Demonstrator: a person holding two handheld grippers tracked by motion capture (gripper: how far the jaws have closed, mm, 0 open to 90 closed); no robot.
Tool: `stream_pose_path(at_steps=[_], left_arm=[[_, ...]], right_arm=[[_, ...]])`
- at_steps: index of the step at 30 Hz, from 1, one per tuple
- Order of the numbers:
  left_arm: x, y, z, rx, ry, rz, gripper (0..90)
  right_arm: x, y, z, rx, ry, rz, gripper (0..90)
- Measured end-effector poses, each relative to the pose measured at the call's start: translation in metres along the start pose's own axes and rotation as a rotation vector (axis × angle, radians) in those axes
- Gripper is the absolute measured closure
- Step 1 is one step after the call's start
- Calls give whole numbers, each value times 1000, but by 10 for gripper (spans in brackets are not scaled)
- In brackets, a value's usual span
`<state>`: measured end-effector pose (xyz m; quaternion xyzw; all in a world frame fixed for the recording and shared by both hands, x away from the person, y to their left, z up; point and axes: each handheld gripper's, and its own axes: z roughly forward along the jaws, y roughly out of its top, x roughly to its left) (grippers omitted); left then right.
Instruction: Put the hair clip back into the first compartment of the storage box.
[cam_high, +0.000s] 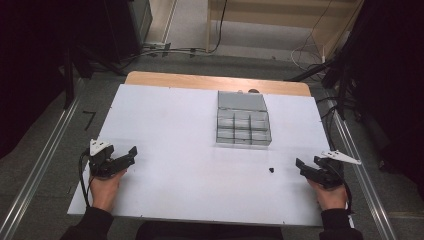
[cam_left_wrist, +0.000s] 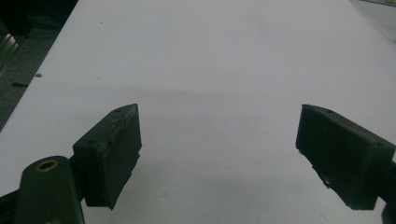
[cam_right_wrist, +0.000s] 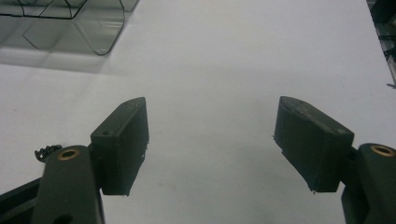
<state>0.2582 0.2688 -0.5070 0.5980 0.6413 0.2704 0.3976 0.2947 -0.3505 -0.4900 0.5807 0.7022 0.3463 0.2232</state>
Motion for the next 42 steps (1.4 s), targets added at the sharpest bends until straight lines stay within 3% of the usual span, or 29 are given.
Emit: stream_pose_path(at_steps=[42], left_arm=[[-2, 0, 0, 3, -10, -5, 150]], right_arm=[[18, -1, 6, 28, 42, -42, 254]])
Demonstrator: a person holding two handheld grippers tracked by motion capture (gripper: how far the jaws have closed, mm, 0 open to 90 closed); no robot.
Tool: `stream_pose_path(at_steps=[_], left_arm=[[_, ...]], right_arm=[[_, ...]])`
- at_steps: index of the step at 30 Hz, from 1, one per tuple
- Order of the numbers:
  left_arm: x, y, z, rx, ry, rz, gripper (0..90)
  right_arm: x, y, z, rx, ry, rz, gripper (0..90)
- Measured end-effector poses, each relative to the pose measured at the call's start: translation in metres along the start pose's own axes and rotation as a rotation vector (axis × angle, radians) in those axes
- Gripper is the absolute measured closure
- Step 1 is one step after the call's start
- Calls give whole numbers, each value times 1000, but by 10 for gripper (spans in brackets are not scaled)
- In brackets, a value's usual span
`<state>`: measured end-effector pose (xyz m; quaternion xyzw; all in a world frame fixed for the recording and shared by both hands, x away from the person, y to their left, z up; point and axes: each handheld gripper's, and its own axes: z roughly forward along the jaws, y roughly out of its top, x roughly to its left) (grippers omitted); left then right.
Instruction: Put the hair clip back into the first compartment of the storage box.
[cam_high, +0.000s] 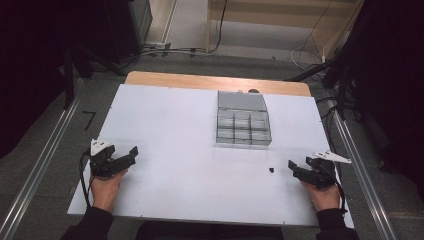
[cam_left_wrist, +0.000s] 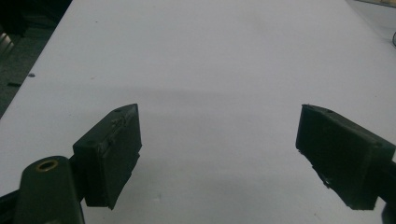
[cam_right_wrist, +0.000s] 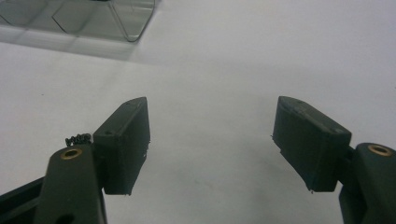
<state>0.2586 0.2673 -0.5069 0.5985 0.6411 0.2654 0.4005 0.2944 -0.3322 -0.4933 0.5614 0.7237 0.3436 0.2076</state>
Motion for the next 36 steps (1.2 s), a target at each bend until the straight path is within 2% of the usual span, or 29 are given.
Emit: stream_pose_path(at_steps=[19, 36], left_arm=[[-1, 0, 0, 0, -4, 10, 150], [-2, 0, 0, 0, -7, 8, 150]], right_arm=[[3, 0, 2, 13, 28, 12, 196], [11, 0, 5, 21, 47, -28, 203]])
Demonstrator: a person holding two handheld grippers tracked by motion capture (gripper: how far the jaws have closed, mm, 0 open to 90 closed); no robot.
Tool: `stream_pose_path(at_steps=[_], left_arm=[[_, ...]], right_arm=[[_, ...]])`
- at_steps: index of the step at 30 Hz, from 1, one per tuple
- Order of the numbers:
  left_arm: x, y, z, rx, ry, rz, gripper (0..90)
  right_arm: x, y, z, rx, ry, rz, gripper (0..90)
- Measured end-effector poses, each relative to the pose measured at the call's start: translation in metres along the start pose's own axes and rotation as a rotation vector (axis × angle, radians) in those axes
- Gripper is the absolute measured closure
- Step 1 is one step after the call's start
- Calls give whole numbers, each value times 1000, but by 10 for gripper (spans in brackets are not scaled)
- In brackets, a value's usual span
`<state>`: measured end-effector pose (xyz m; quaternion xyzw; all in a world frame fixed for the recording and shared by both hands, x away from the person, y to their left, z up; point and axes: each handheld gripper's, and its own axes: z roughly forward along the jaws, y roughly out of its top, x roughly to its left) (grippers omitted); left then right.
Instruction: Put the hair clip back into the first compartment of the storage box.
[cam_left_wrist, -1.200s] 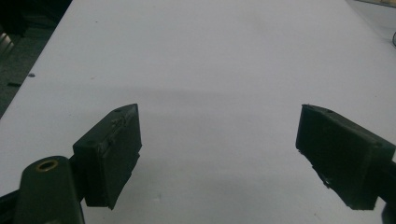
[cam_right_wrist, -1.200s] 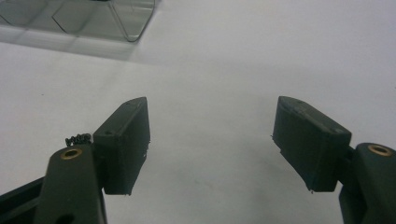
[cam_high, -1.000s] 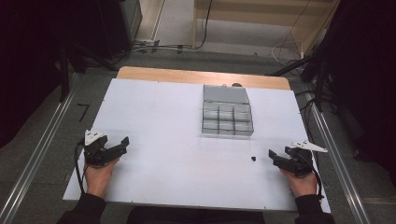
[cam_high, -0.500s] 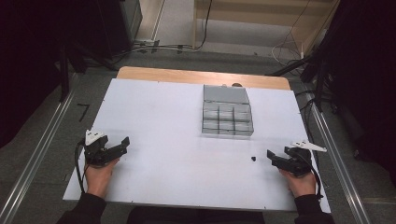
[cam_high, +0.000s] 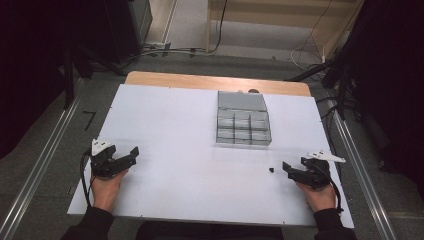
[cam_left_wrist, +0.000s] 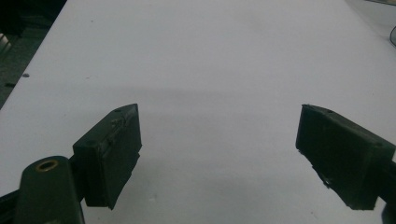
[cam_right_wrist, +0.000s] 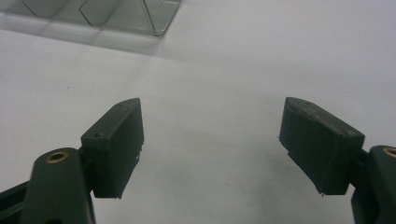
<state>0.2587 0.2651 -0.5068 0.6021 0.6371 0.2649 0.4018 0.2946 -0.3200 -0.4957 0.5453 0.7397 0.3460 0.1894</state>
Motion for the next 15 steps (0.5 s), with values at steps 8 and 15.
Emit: stream_pose_path(at_steps=[8, 15], left_arm=[[0, 0, -1, -1, 1, 1, 150], [0, 0, 0, -1, -1, 1, 150]], right_arm=[[5, 0, 1, 0, 9, -9, 206], [8, 0, 1, 2, 13, -15, 217]])
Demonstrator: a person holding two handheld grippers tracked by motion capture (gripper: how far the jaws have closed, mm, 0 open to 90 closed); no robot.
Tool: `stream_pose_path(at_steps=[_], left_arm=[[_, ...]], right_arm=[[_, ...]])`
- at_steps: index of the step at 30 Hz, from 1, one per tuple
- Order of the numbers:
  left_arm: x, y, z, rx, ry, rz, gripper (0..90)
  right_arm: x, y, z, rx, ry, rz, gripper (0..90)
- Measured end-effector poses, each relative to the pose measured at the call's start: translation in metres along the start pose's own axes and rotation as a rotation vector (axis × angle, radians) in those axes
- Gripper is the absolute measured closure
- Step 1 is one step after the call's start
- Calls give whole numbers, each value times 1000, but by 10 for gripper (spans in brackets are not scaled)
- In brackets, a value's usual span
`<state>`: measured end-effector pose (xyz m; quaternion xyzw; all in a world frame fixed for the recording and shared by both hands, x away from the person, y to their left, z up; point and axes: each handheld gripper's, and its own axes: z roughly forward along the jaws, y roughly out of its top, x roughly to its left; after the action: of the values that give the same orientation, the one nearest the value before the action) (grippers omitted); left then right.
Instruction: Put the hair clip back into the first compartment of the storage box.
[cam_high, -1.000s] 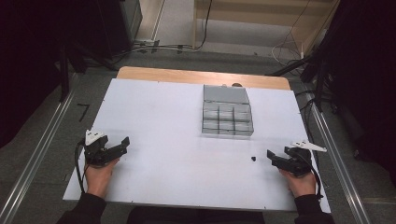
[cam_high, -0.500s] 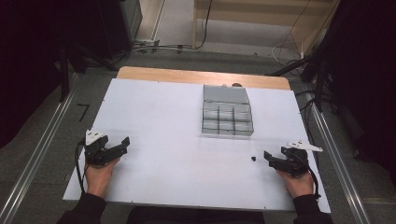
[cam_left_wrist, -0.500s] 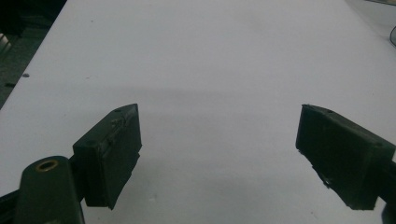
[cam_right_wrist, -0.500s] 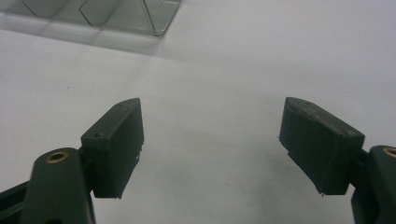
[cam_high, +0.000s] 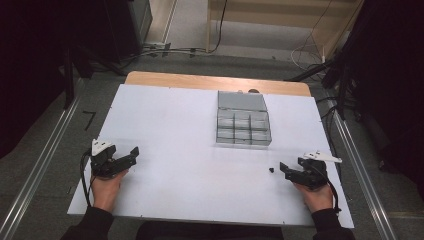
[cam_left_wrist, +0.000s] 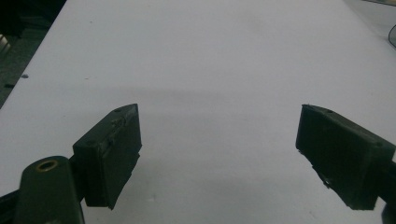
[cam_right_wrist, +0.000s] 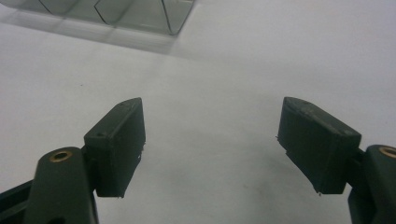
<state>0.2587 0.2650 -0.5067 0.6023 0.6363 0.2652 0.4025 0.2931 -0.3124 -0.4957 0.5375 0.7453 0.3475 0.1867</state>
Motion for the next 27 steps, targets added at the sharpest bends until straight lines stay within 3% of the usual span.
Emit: stream_pose_path(at_steps=[27], left_arm=[[0, 0, 1, 5, -4, -1, 150]], right_arm=[[15, 0, 6, 28, 35, -40, 285]])
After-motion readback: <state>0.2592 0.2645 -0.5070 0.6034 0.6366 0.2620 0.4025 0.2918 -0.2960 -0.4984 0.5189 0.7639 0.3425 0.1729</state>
